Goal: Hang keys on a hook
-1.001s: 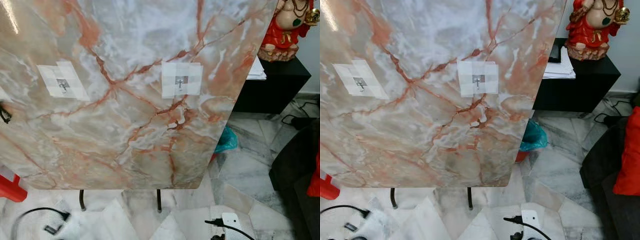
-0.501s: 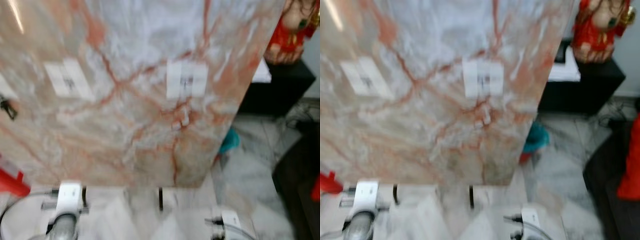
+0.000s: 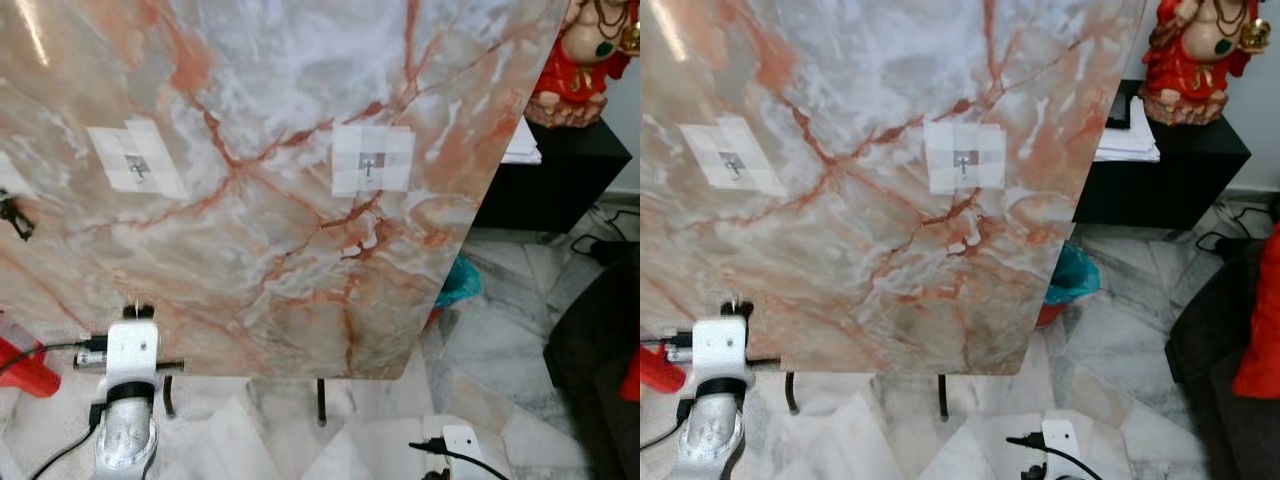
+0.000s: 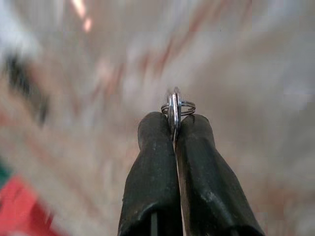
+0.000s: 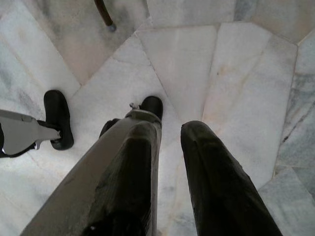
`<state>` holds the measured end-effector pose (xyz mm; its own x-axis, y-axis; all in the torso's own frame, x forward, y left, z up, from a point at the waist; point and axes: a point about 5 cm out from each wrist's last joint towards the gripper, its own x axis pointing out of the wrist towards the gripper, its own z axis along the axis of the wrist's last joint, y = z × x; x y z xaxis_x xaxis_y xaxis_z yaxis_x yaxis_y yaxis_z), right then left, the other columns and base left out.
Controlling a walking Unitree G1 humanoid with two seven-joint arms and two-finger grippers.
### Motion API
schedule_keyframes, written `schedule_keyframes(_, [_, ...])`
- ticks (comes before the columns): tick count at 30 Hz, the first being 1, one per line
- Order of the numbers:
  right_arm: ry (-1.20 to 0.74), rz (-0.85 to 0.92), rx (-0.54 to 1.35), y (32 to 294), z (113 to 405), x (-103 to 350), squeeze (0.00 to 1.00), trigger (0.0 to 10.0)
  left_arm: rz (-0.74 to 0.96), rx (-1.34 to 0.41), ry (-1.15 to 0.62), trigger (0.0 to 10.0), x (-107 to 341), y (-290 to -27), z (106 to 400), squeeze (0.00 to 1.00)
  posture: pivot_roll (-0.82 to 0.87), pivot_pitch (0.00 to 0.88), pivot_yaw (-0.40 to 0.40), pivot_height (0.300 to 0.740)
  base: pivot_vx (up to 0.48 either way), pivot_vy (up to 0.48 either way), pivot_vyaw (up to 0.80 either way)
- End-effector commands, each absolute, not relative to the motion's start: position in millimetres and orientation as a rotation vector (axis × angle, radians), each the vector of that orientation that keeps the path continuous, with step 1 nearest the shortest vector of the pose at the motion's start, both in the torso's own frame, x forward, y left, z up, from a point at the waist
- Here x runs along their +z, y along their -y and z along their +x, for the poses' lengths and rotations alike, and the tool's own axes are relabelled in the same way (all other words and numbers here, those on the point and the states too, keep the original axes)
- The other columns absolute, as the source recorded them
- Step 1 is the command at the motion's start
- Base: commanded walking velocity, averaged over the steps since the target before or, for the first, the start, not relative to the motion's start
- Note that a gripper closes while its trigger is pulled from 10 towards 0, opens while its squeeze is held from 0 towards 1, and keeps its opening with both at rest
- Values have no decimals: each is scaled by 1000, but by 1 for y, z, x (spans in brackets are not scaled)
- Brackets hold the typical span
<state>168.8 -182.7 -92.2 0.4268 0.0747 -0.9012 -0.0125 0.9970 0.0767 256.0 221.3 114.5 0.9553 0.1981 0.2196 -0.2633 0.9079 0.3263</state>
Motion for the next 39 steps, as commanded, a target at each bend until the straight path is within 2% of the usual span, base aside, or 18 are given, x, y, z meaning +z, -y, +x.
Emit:
schedule_keyframes(1, [-1124,75,38,185,167,-93,0,10000,359,188,173,10000,112,-210,258,0,17,87,-38,740,0,0,0])
schedule_keyframes(7, [-1116,72,41,184,168,-92,0,10000,260,162,165,10000,107,-198,259,0,5,97,-38,740,0,0,0])
schedule_keyframes(15, [-1113,61,47,184,168,-92,0,10000,275,136,154,10000,107,-194,262,0,-1,105,-33,740,0,0,0])
schedule_keyframes(20, [-1104,53,45,184,169,-92,0,10000,301,124,156,10000,108,-193,263,0,-1,103,-32,740,0,-375,565])
schedule_keyframes(22, [-1092,95,-2,184,168,-92,0,10000,303,120,154,10000,108,-193,264,0,0,101,-32,740,0,-416,0])
schedule_keyframes(39, [-1098,33,48,184,169,-92,0,10000,343,136,158,10000,112,-196,270,0,-4,76,-30,740,0,-465,0])
